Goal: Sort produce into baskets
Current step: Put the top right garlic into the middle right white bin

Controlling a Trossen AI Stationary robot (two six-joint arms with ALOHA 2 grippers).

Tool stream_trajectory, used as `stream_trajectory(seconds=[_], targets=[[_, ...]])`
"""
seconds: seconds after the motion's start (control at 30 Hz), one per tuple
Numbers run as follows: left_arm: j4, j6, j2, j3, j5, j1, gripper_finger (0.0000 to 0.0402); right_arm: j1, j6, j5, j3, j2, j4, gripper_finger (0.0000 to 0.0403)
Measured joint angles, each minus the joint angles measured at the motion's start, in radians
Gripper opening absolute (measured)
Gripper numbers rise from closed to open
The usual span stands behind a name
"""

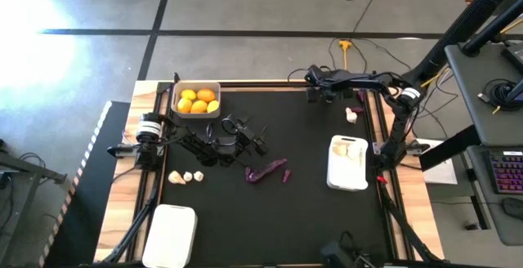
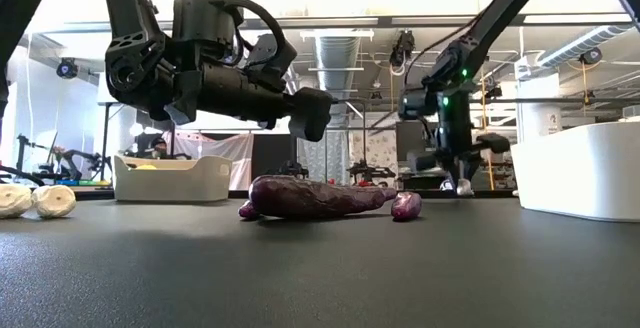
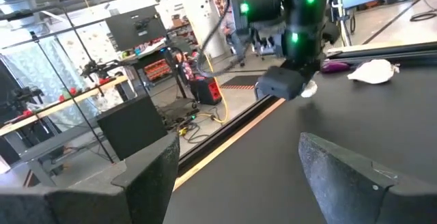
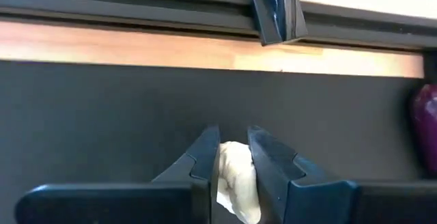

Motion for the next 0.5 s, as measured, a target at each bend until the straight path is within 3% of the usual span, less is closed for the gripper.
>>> stream_trajectory(seconds=[0.23,0.37,0.5], targets=[[0.002,0.000,0.000,0.000,0.000,0.000,0.0283,0.141,-0.049,-0.009,0.022,-0.131,-0.152,0.0059],[0.004,-0.001,-0.002,0.000,0.000,0.000,0.0283,0.313,0.011,-0.014,0.022,-0.220,-0.283,0.0059],[0.003,-0.026,-0.003,0.000,0.000,-0.002,0.0283,0.496,0.148,-0.112,0.022,-0.290,-0.413,0.0060]])
